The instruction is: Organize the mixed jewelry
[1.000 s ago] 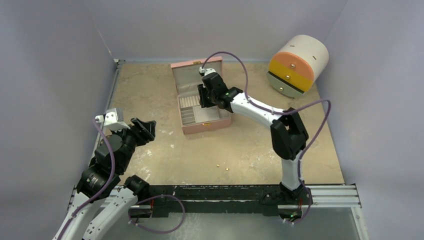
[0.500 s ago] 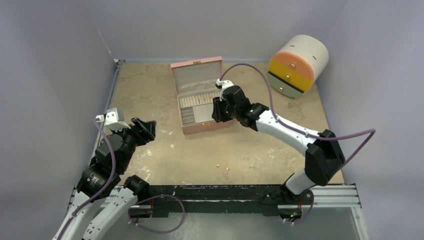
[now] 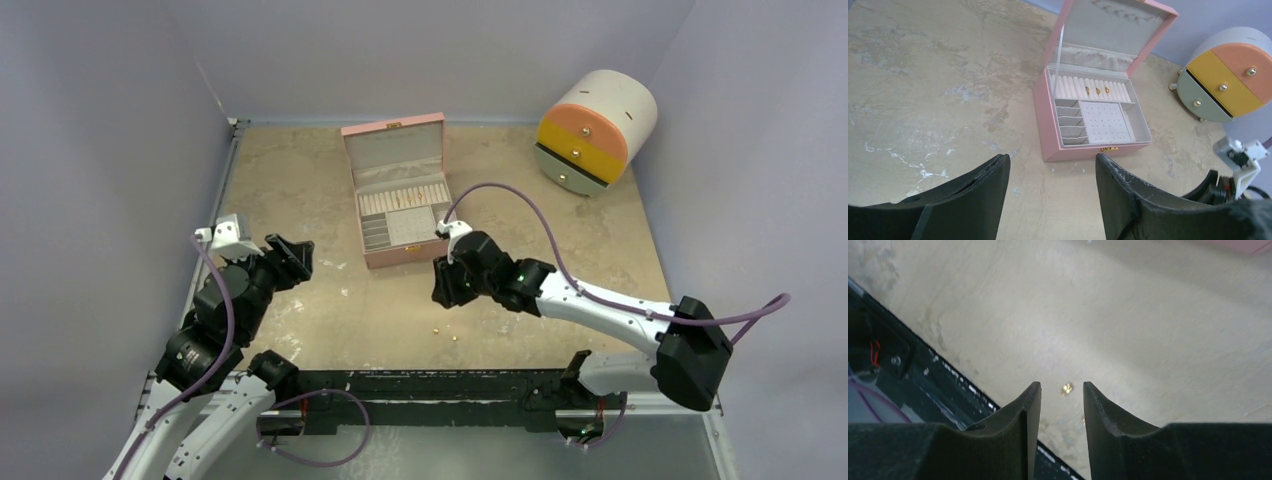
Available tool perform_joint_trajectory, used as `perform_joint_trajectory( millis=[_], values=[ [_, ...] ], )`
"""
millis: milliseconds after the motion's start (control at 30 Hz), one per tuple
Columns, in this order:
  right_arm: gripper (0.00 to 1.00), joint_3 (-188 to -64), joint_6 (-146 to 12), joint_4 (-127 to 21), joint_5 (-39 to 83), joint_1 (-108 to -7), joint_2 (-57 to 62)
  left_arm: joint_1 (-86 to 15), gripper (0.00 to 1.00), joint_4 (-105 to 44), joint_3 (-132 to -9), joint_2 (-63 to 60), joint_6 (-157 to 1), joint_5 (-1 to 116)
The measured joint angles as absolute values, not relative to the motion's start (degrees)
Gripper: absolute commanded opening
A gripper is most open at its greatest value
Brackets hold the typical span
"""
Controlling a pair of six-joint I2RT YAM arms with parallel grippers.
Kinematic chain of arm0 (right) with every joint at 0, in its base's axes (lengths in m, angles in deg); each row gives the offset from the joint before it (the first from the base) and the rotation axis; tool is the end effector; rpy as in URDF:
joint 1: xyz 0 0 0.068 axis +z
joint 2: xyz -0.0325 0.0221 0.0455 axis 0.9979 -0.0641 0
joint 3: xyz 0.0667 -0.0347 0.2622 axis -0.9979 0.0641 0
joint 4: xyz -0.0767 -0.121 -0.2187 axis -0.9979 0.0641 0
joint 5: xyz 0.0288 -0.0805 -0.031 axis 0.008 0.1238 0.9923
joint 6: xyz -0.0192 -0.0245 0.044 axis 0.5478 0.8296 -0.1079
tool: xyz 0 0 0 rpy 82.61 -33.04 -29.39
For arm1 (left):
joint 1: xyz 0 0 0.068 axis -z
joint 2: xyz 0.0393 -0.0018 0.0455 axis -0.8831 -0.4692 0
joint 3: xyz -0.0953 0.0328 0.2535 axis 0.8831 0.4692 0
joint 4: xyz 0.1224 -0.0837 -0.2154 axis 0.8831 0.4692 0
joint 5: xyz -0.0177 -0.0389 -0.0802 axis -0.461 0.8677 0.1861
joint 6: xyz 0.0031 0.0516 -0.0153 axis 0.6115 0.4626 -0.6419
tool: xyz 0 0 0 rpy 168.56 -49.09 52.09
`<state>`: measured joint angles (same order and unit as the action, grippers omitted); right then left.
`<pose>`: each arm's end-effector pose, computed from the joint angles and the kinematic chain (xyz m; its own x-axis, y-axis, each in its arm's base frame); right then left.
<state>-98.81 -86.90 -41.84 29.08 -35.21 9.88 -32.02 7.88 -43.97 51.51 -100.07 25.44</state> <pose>0.1759 0.2186 0.2523 -0.6854 -0.1359 -0.7154 -0.5319 0.7644 0.3644 0.0777 -0.0282 0.3408 -0.2289 -0.4567 -0.8597 -0.0120 0.8844 -0.4666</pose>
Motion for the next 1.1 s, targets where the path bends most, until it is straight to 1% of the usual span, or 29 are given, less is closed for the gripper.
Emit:
perform_joint_trajectory(
  millis=[167, 300, 533, 767, 1100],
  values=[
    [0.4, -93.4, -90.3, -40.0, 29.3, -31.5, 13.2, -32.0, 0.63, 7.9, -44.0, 51.4, -100.1, 25.4],
    [0.4, -90.1, -91.9, -37.1, 30.1, -31.1, 16.4, -32.0, 0.63, 7.9, -44.0, 51.3, -100.1, 25.5],
    [0.4, -88.2, -92.2, -33.6, 30.5, -31.1, 20.3, -32.0, 0.63, 7.9, -44.0, 50.4, -100.1, 26.0],
    [0.37, -86.4, -94.0, -32.5, 30.4, -31.1, 19.2, -32.0, 0.63, 7.9, -43.9, 49.6, -100.1, 26.1],
    [0.35, -85.2, -96.6, -35.3, 28.4, -31.1, 13.9, -32.0, 0.63, 7.9, -43.9, 48.7, -100.1, 26.3]
  ],
)
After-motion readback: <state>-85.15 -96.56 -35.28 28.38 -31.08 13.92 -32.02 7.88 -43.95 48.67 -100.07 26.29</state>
